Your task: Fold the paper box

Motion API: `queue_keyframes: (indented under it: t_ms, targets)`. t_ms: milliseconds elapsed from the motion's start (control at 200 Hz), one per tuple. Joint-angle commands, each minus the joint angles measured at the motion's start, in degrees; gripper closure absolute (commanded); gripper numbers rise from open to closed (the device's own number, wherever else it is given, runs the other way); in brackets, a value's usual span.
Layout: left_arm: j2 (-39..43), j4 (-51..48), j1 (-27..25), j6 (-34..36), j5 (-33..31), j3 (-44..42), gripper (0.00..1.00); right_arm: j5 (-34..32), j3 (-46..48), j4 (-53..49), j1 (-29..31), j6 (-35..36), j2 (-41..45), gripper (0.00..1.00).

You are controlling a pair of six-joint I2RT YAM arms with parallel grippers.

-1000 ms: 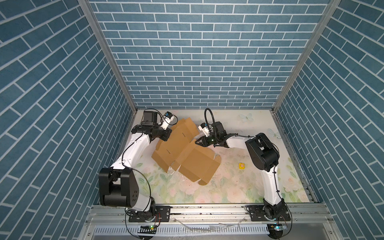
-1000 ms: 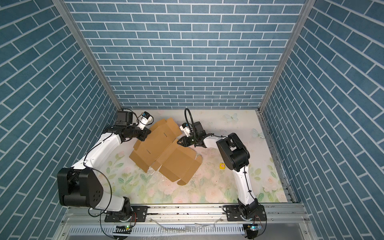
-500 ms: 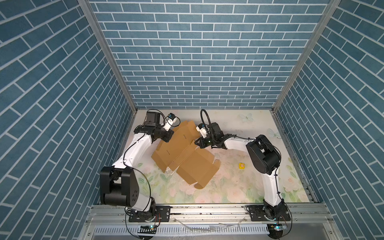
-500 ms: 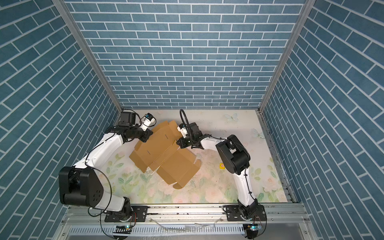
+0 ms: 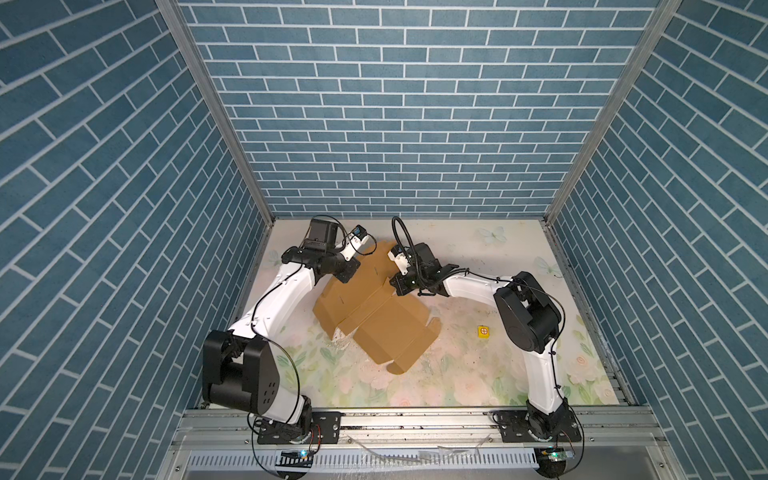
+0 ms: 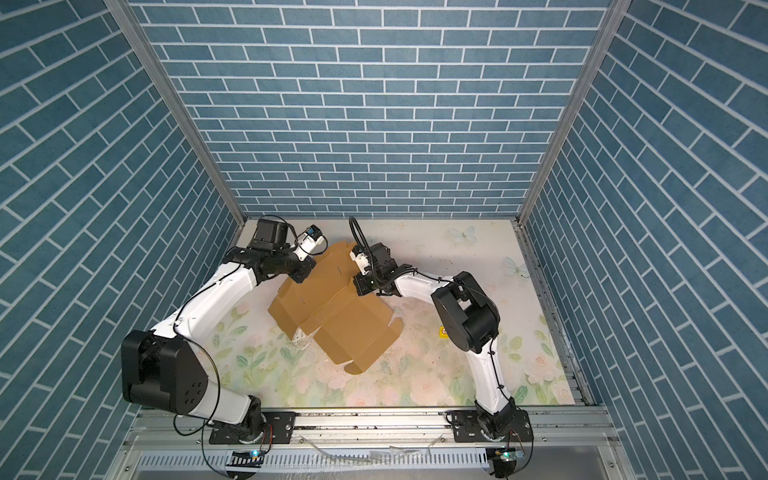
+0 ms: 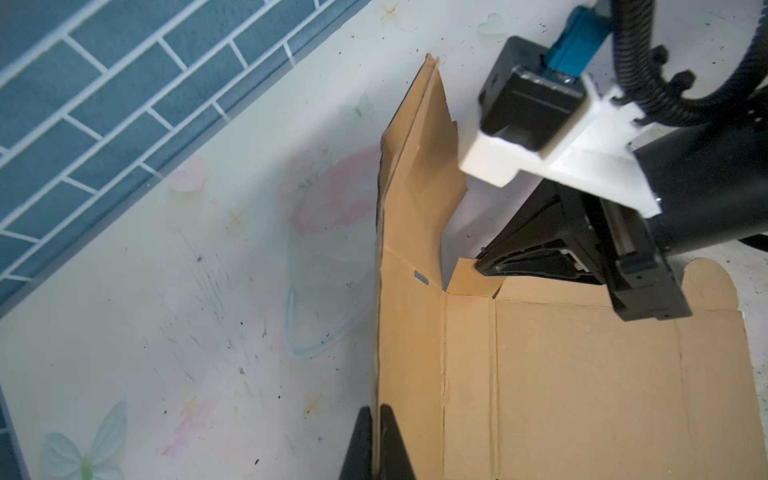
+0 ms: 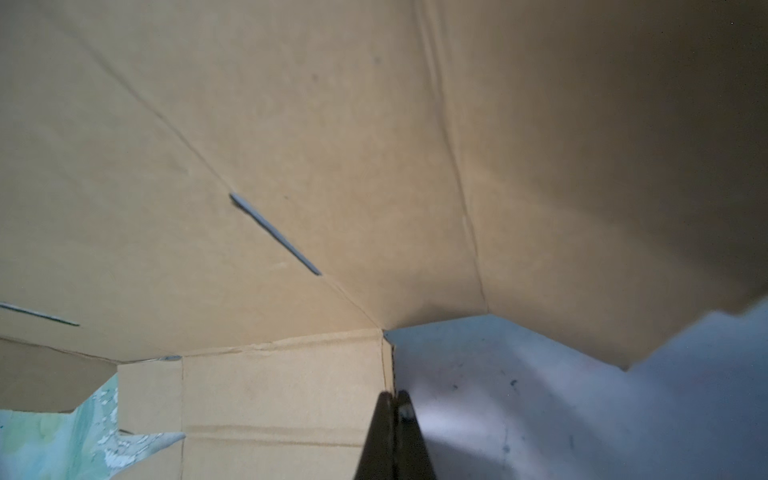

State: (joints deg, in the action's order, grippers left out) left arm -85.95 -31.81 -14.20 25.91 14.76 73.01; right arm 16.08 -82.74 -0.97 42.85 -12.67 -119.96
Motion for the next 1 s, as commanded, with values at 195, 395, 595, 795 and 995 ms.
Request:
queue_keyframes:
  t_ms: [195,395,595,795,995]
  targets:
    - [-0.43,-0.16,-3.96,-1.34,-5.07,-1.86,1.00,-2.46,4.03,5.55,0.47,-1.11,4.12,0.94]
    - [-0.18,-0.53,-6.21,1.38,-8.10,-3.32,1.00,2.47,8.07,12.17,0.66,-5.84,5.10,0.82]
    - [0.40,-0.43,-8.12,3.00,-12.82,-4.02,1.00,6.64,9.60,15.33,0.66,-8.96,5.91,0.78]
    - [1.20,-0.85,-9.71,6.51,-15.96,-2.89,1.00,6.08,11.05,14.47,0.15,-9.00,9.22,0.77]
    - [1.80,5.33,-9.75,12.54,-17.52,-1.83,1.00,3.15,8.91,6.59,-4.03,-6.72,15.79,0.76]
